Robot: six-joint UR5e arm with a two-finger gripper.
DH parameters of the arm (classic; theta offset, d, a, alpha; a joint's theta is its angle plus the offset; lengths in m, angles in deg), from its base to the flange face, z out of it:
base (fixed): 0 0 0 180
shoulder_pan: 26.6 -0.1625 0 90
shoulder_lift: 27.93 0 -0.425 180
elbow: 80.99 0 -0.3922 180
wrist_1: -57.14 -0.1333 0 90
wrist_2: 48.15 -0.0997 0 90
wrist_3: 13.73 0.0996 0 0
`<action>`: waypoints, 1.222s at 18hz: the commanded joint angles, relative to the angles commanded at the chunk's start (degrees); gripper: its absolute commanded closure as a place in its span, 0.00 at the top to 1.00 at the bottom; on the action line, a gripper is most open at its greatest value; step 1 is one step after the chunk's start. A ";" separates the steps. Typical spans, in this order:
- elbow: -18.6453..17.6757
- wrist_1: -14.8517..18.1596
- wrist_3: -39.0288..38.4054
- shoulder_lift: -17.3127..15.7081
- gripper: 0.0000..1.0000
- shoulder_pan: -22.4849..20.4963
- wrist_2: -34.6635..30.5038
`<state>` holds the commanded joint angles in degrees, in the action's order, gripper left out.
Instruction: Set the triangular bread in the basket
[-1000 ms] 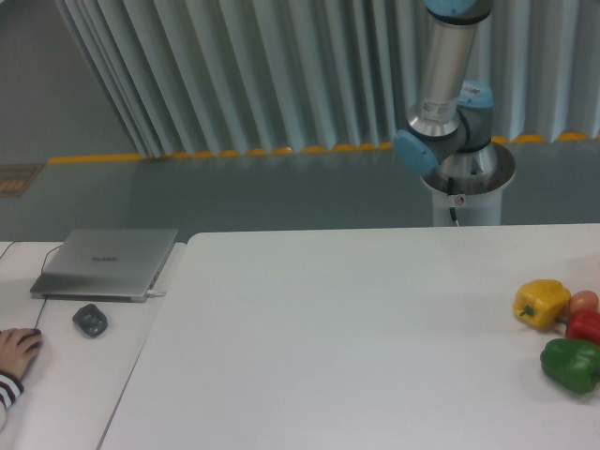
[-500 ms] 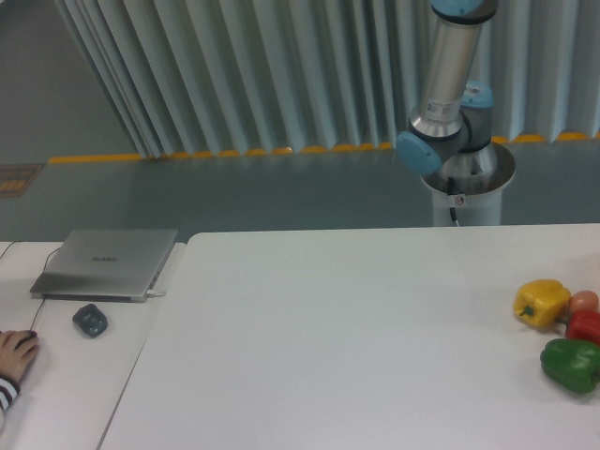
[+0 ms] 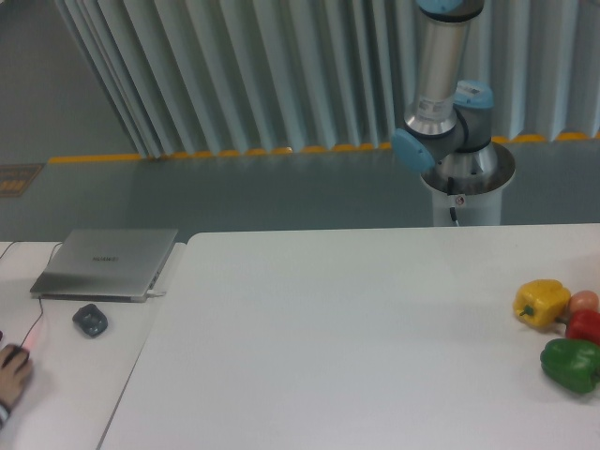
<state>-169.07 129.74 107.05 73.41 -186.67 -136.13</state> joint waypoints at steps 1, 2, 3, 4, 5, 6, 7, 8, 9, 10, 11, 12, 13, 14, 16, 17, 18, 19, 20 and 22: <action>0.44 0.87 -0.19 0.00 1.00 0.89 -0.35; 1.40 2.71 -0.19 0.09 1.00 1.77 -0.96; 1.76 3.07 -0.19 0.35 1.00 2.91 -1.14; 2.02 3.08 -0.19 0.70 1.00 4.23 -1.32; 2.11 3.08 -0.36 0.96 1.00 5.63 -1.58; 2.29 3.08 -1.06 1.23 1.00 6.43 -1.76; 2.29 2.99 -3.07 1.32 1.00 7.48 -1.76; 2.64 2.99 -5.44 1.67 1.00 8.45 -1.76; 3.08 3.08 -6.68 2.10 1.00 9.24 -1.85; 3.26 2.90 -6.87 2.37 1.00 10.12 -1.93; 3.52 2.90 -6.96 2.98 1.00 10.48 -2.11; 3.52 2.73 -7.05 4.12 1.00 11.18 -2.11; 3.52 2.73 -7.05 4.57 1.00 11.53 -2.20; 3.52 2.64 -7.22 4.74 1.00 12.06 -2.20; 3.52 2.55 -7.92 5.01 1.00 12.41 -2.11; 3.52 2.55 -9.49 5.27 1.00 12.59 -2.11; 3.52 2.46 -9.94 5.36 1.00 12.68 -2.11; 3.52 2.46 -9.95 5.36 1.00 12.59 -1.94; 3.52 2.46 -9.95 5.36 1.00 12.59 -1.93; 3.52 2.46 -9.95 5.27 1.00 12.59 -2.11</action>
<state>-165.54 132.20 97.10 78.68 -174.08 -138.23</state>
